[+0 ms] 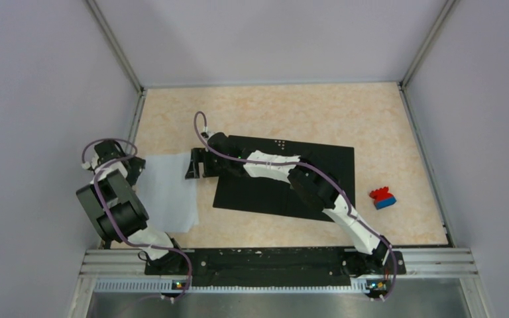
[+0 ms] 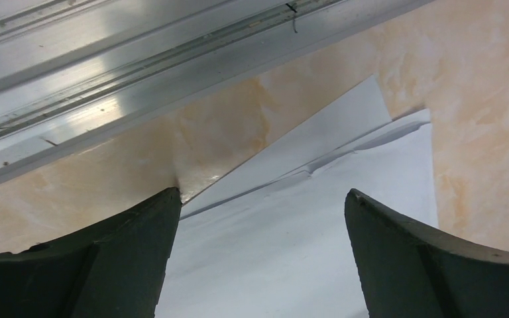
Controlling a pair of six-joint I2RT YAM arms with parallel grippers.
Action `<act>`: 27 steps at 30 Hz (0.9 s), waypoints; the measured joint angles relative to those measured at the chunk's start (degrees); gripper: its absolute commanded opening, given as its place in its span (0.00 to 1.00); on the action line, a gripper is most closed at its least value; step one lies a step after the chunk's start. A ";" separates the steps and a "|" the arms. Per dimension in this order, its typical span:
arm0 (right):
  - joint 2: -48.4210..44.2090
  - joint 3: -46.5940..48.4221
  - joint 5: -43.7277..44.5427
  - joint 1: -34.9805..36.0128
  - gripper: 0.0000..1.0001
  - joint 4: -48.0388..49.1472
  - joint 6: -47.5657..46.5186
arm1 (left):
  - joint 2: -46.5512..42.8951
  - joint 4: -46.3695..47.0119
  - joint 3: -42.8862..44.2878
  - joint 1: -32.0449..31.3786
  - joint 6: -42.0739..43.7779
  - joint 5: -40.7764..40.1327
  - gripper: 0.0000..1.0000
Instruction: Put the files into the folder
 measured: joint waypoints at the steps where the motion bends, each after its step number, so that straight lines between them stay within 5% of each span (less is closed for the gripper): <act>1: 0.00 0.00 0.00 0.00 0.82 -0.02 -0.02 | -0.02 0.31 -0.02 -0.02 -0.37 0.57 0.99; 27: 6.08 10.25 1.14 -0.07 0.88 -2.34 0.52 | 0.17 1.88 -0.42 -4.83 -3.80 15.26 0.99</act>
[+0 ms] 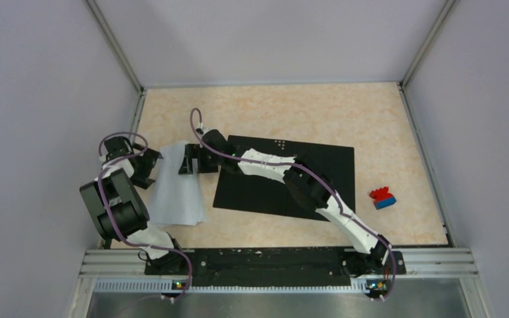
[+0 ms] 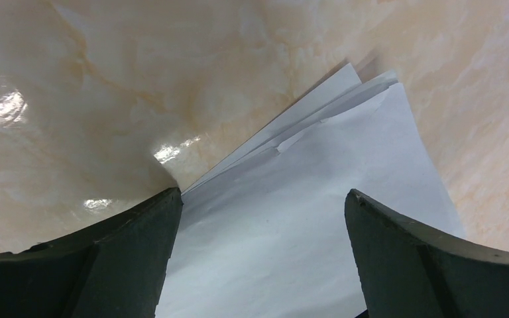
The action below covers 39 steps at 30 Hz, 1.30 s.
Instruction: Put the files into the folder
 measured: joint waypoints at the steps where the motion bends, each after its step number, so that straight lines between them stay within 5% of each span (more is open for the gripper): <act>1: 0.00 0.02 -0.02 0.00 0.87 -0.02 0.00 | 0.02 -0.07 0.00 -0.04 -0.02 0.39 0.99; 11: 1.75 2.86 -5.33 -0.76 0.87 -0.79 1.62 | 0.28 -0.07 -0.22 -1.03 0.33 3.43 0.99; 20: -0.66 -9.86 -13.97 -3.63 0.89 18.08 12.74 | 0.55 0.07 -0.37 -1.31 1.73 5.66 0.99; 30: -1.38 -8.57 -17.16 -5.03 0.90 29.77 22.01 | 1.16 -0.42 0.13 -1.84 2.99 7.43 0.99; 39: -2.58 -5.92 -14.27 -4.70 0.90 21.68 18.27 | 2.05 -0.92 0.94 -3.85 3.21 8.72 0.99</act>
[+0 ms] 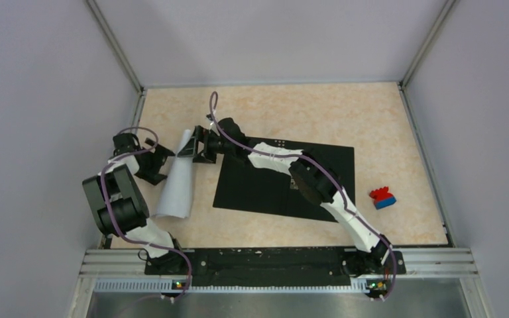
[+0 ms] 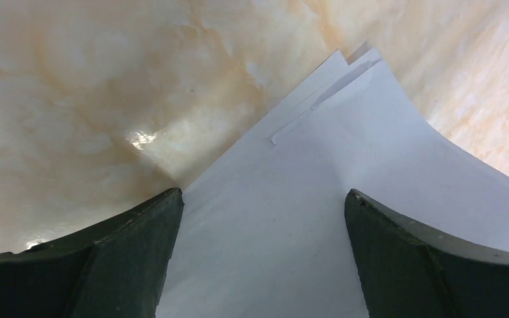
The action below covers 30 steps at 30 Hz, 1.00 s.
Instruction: Put the files into the folder
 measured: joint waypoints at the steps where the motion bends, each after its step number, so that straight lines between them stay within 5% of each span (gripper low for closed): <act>1: -0.09 0.00 1.05 0.07 0.90 -2.34 -1.09 | 0.04 -0.07 0.09 -0.22 0.00 0.22 0.99; 12: -1.22 -4.07 9.38 0.42 0.86 -12.83 -6.34 | 0.24 -0.55 0.28 -3.30 0.00 0.94 0.99; 26: -1.36 -4.63 8.55 0.20 0.36 -12.31 -8.24 | 0.04 -1.38 0.48 -3.89 1.57 1.75 0.99; 30: -1.51 -5.77 6.75 -0.20 0.31 -9.79 -7.61 | -0.26 -5.99 1.62 -4.46 3.06 1.22 0.99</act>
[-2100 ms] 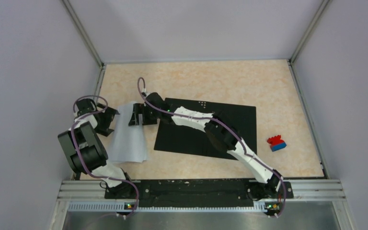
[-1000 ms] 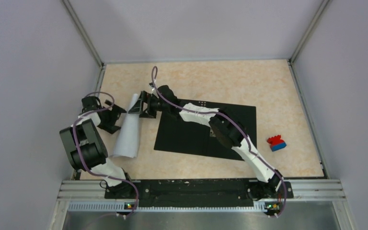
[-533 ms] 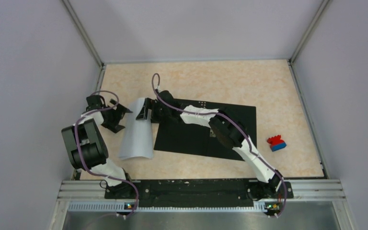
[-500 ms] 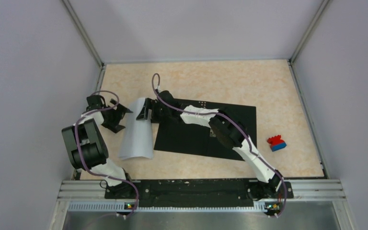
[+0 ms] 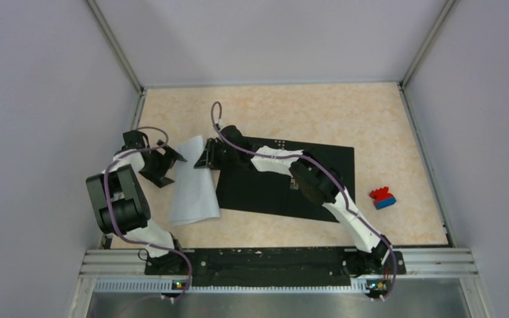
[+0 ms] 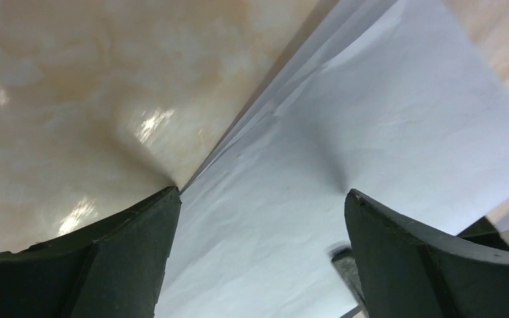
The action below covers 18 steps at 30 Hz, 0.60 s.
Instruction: Put the files into the folder
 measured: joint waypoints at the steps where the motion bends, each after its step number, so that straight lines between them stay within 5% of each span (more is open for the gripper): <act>1: -0.33 -0.85 -0.55 -0.22 0.30 0.70 0.55 | -0.13 -1.90 0.35 -0.13 0.48 -0.55 0.99; 12: -13.11 -14.60 -3.74 -5.07 0.29 4.68 3.54 | -10.27 -13.35 9.99 -1.79 2.29 -7.10 0.99; 18: -28.98 -28.17 -4.61 -10.25 0.29 5.84 3.17 | -11.37 -12.72 14.21 -10.40 1.20 -9.05 0.99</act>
